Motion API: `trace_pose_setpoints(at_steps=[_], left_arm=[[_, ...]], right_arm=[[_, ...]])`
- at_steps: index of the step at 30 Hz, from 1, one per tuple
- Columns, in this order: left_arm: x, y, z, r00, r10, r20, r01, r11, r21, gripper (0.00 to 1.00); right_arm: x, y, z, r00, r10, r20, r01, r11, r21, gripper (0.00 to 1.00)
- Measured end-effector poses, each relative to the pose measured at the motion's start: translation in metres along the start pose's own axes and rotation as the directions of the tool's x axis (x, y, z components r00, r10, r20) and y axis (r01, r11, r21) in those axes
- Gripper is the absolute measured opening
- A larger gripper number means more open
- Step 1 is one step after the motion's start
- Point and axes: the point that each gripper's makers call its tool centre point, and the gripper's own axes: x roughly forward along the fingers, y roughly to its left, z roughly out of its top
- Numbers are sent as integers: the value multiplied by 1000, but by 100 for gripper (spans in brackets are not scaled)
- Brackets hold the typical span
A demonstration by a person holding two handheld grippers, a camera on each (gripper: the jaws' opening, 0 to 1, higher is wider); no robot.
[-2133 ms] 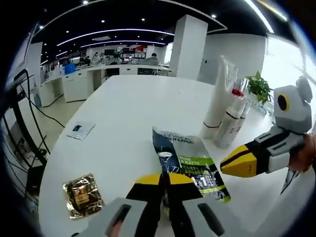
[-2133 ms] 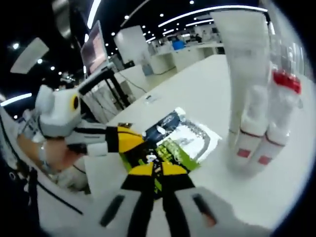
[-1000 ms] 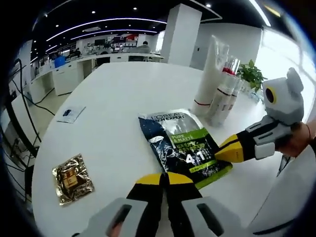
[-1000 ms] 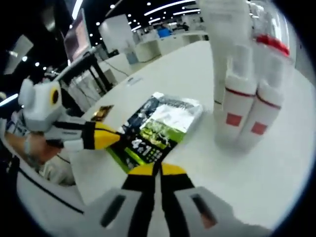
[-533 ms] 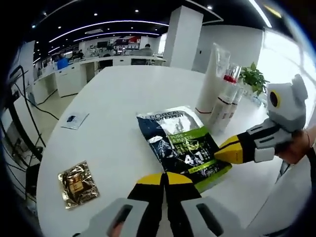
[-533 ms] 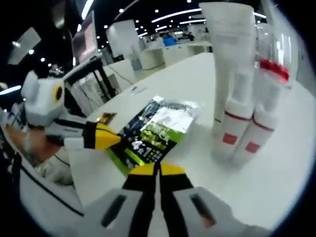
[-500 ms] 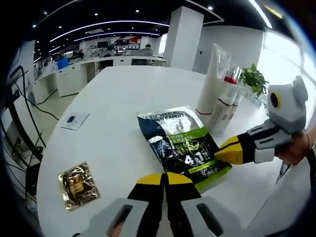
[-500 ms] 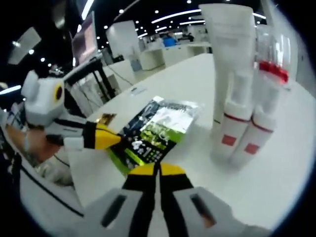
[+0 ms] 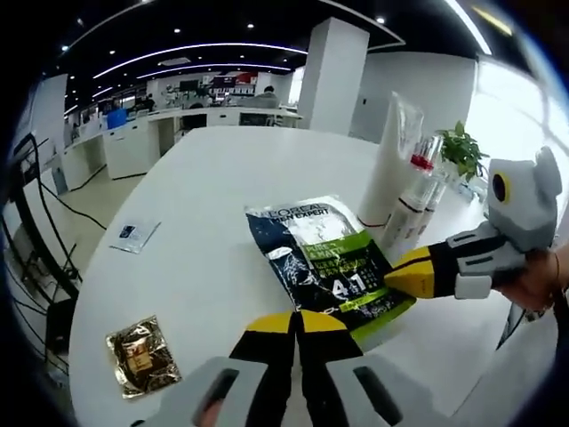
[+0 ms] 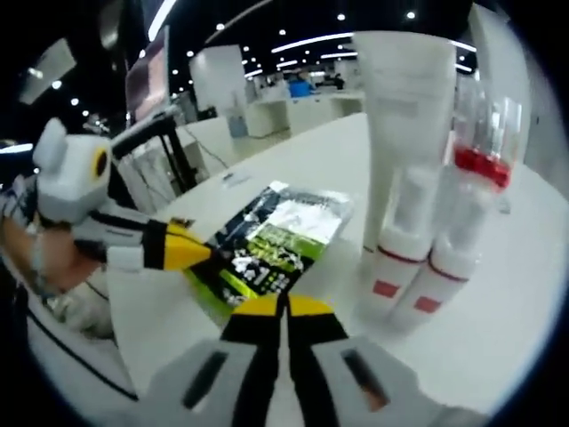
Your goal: Arrange the skincare products in the storage area until every visible bottle or jar stands upright without overlapping.
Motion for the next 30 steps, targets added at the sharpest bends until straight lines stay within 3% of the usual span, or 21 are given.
trace_pose_setpoints(at_steps=[14,20,30], left_arm=[[16,-3,9,1000,-11,-1,11,1000,-1,0],[25,-3,5,1000,-8,-20,7,1000,-15,0],[36,0,-1,999,8,-46,-8,1000,-3,1]], right_arm=[[8,-15,-1,997,-82,-8,81,994,-73,1],[15,-22,-7,989,-142,-35,134,975,-177,1],[20,-26,-10,982,-183,-54,165,956,-241,3]])
